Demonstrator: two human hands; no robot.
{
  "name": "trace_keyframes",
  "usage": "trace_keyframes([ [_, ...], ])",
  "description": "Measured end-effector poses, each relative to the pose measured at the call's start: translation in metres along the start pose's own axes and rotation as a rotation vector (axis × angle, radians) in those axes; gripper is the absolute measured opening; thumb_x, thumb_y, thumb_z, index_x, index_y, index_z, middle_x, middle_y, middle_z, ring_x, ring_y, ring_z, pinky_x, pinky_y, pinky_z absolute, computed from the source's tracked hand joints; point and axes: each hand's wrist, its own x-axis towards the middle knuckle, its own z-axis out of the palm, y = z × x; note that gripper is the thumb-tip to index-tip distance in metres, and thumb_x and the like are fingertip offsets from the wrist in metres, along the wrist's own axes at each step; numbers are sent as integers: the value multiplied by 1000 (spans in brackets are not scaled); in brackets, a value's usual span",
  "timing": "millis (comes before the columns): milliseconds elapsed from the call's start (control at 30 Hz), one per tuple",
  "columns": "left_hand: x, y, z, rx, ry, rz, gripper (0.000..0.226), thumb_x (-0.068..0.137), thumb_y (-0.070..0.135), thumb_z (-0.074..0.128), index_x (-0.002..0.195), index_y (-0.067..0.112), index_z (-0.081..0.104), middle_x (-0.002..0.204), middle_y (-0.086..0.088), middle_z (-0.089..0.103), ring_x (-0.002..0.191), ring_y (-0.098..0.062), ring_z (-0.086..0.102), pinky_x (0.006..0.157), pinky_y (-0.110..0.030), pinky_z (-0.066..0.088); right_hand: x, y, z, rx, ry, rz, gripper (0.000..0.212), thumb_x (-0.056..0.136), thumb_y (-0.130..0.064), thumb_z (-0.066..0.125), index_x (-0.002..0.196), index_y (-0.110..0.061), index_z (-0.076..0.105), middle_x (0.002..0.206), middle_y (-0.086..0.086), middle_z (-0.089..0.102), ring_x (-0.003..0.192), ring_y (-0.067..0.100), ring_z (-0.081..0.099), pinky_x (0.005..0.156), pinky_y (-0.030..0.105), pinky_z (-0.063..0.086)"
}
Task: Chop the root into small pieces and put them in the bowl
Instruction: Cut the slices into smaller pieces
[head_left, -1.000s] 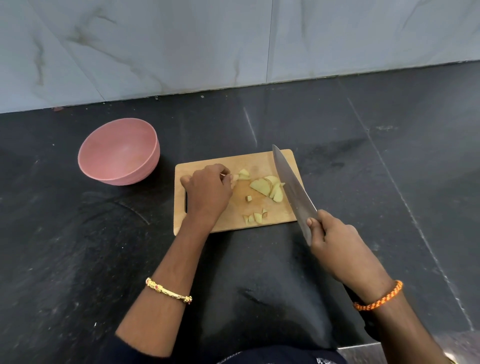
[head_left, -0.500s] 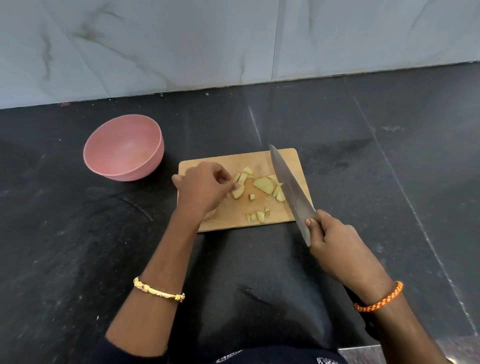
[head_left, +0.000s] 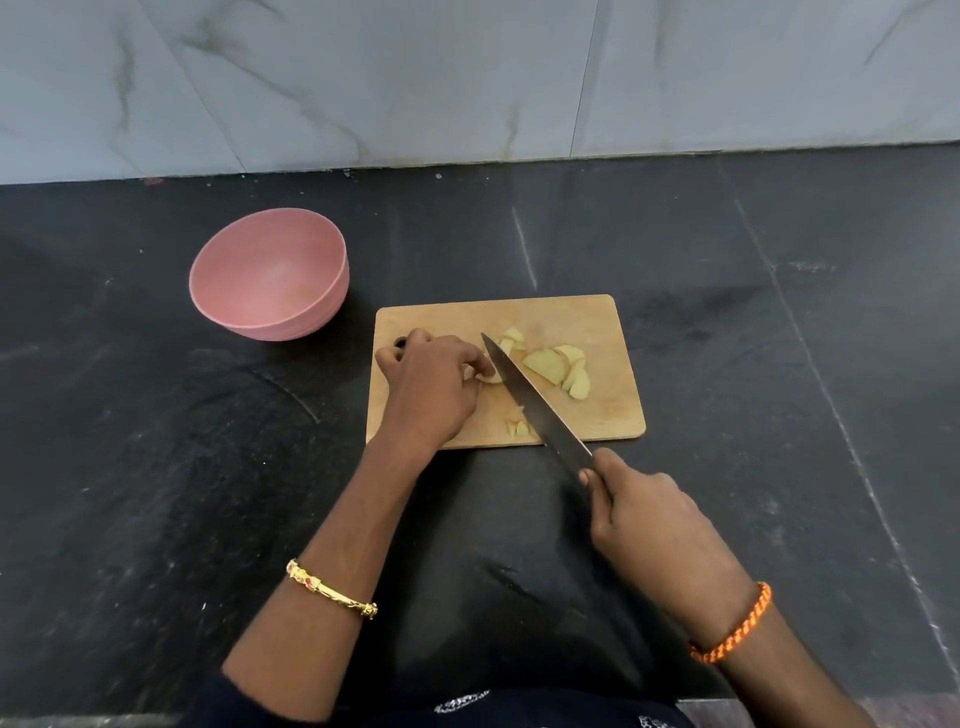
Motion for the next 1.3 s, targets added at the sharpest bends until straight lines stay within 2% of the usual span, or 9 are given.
trace_keyframes([
  [100, -3, 1, 3, -25, 22, -28, 21, 80, 37, 68, 100, 32, 67, 95, 15, 57, 109, -10, 37, 78, -30, 13, 4, -3, -3, -48, -23, 5, 21, 102, -35, 27, 105, -22, 44, 76, 0, 59, 70, 18, 62, 69, 37, 55],
  [167, -3, 2, 6, -39, 63, -21, 26, 78, 40, 69, 102, 31, 67, 97, 15, 60, 107, -10, 38, 79, -30, 15, 5, -5, -5, -75, -28, 10, 21, 102, -34, 27, 108, -22, 43, 77, 0, 59, 69, 17, 61, 67, 35, 54],
  [300, -1, -1, 12, -84, 117, -16, 27, 79, 37, 70, 104, 31, 65, 102, 14, 65, 105, -10, 39, 80, -29, 14, 9, -8, -7, -120, -28, 34, 20, 102, -34, 27, 106, -21, 42, 78, 2, 58, 73, 21, 62, 71, 40, 56],
  [400, 0, -2, 13, -83, 129, -10, 27, 78, 36, 71, 104, 30, 65, 100, 14, 66, 103, -10, 39, 78, -29, 14, 15, -13, -5, -160, -27, 63, 11, 101, -29, 28, 100, -21, 36, 76, 2, 51, 74, 24, 58, 64, 39, 49],
  [500, 0, -3, 15, -77, 136, -25, 27, 78, 35, 71, 104, 31, 66, 99, 14, 65, 100, -7, 36, 79, -29, 13, 18, -18, -2, -183, -15, 59, 4, 100, -23, 32, 96, -22, 32, 73, 1, 47, 66, 19, 52, 58, 34, 43],
  [667, 0, -2, 18, -99, 187, -78, 25, 78, 36, 71, 102, 31, 68, 94, 15, 64, 96, -7, 34, 81, -29, 15, 10, -12, -13, -196, -85, 88, 8, 101, -29, 31, 100, -23, 36, 78, 2, 53, 71, 19, 57, 66, 37, 52],
  [767, 0, -3, 18, -106, 188, -68, 25, 77, 37, 71, 100, 29, 69, 93, 14, 64, 97, -8, 35, 80, -28, 13, 6, -13, -23, -150, -33, 62, 19, 101, -35, 28, 102, -23, 42, 77, 3, 56, 68, 18, 59, 69, 38, 55],
  [967, -2, -4, 19, -161, 221, -88, 36, 75, 33, 74, 110, 28, 65, 87, 13, 69, 105, -9, 44, 73, -26, 10, 19, -25, -14, -75, 16, 22, 22, 101, -34, 31, 104, -19, 46, 79, 5, 60, 72, 22, 61, 71, 43, 56],
  [1300, -1, -6, 18, -193, 222, -66, 38, 77, 23, 74, 112, 29, 61, 84, 10, 71, 105, -8, 49, 78, -28, 15, 29, -34, 4, -105, -16, 52, 14, 101, -27, 30, 104, -18, 40, 78, 5, 55, 78, 26, 60, 71, 42, 53],
])
